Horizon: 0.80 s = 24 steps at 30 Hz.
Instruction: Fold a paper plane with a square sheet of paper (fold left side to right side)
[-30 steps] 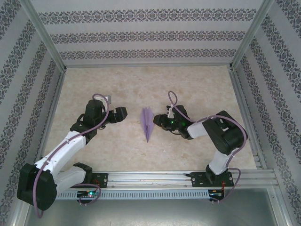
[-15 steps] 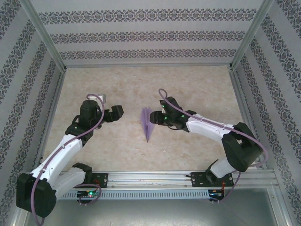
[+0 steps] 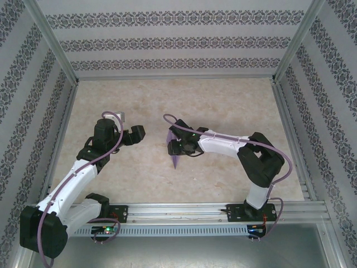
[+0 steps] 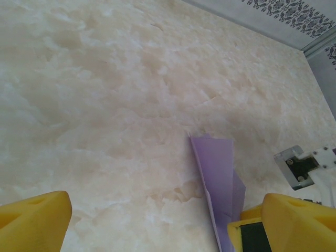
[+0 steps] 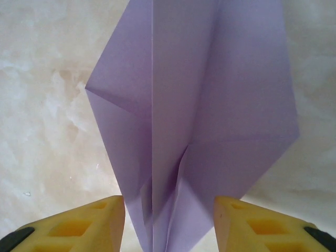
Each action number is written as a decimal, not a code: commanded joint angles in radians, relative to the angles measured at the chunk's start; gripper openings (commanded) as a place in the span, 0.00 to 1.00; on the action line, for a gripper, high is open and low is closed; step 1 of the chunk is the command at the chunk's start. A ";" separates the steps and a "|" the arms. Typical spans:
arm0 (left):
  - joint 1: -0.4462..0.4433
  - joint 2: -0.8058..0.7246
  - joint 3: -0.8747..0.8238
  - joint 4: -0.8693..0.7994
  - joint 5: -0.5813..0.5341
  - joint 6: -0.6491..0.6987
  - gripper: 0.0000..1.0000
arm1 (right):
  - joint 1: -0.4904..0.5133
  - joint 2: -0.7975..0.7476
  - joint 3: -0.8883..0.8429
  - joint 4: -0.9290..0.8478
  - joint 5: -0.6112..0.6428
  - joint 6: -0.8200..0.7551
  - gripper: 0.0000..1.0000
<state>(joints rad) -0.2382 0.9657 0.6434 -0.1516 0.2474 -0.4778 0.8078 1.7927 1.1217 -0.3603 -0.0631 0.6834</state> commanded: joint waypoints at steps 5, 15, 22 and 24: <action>0.023 -0.014 -0.019 -0.026 0.000 0.025 0.93 | 0.010 0.053 0.055 -0.050 0.037 -0.025 0.43; 0.033 -0.013 -0.022 -0.031 0.003 0.030 0.93 | 0.011 0.094 0.087 -0.081 0.057 -0.038 0.24; 0.035 -0.013 -0.023 -0.030 0.003 0.029 0.93 | 0.013 0.100 0.093 -0.094 0.065 -0.039 0.13; 0.035 -0.012 -0.023 -0.029 0.003 0.028 0.93 | 0.013 0.105 0.095 -0.094 0.065 -0.038 0.13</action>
<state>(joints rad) -0.2203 0.9657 0.6342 -0.1623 0.2489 -0.4747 0.8097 1.8771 1.1870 -0.4263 -0.0257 0.6506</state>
